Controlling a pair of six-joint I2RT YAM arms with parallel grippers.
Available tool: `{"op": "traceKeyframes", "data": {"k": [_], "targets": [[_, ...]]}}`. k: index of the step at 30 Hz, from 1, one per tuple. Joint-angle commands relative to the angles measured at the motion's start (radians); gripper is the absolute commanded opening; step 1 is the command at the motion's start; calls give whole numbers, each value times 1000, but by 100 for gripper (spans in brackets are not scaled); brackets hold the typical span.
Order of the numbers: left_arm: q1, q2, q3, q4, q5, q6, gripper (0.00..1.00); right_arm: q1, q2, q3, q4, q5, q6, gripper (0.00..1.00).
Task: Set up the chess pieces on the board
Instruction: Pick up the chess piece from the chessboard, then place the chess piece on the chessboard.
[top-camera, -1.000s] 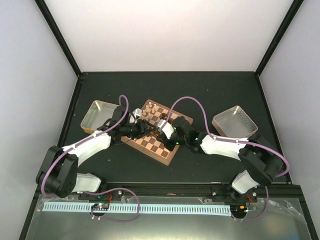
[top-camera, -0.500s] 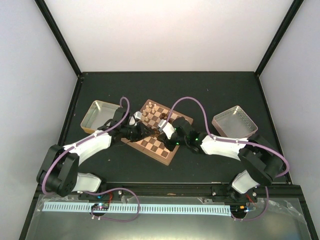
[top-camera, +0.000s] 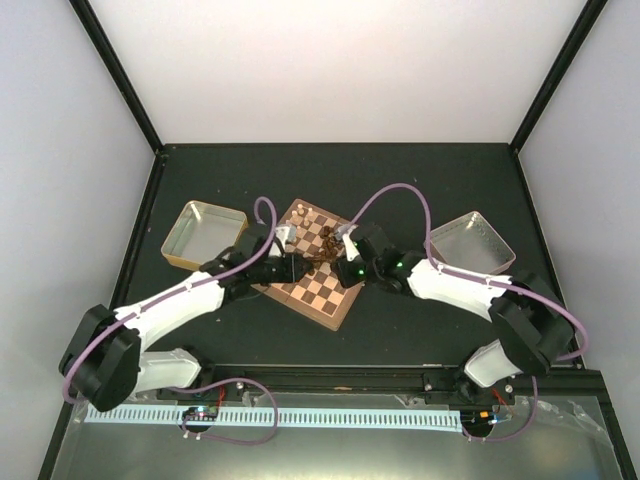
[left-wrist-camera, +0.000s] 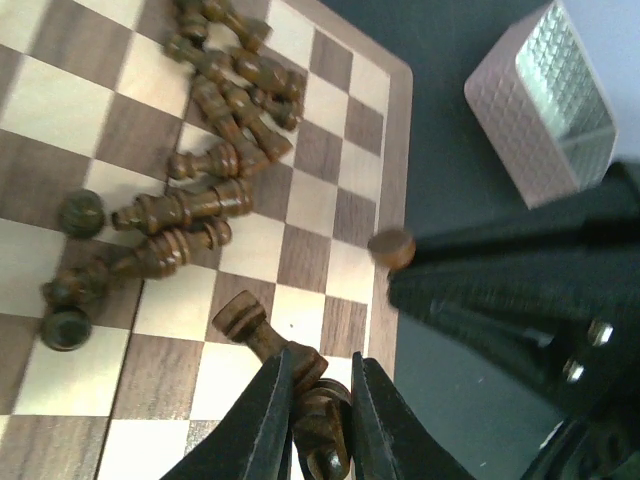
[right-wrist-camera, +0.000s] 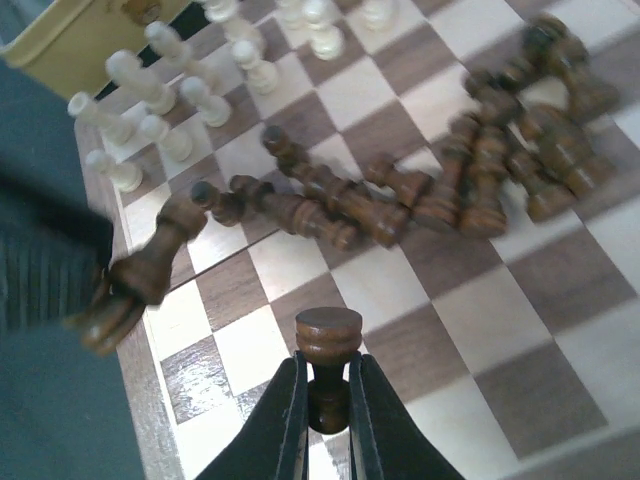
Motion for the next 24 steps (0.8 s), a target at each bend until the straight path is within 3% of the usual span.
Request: {"op": "traceKeyframes", "data": {"k": [1,12,19,24], "targets": [[-99,48,16,-12,-174,142,2,-65,-50,-36,-91,-58,226,1],[-203,202,37,6,-443,234,7,-120,-75,-78,-160,-262,323,1],[-210,166,37,-14,-396,208,41,-119,-90,-95,-144,-329,309,1],[-209,67,38,-46,-345,141,52,-118,-97,-87,-117,-432,210,1]]}}
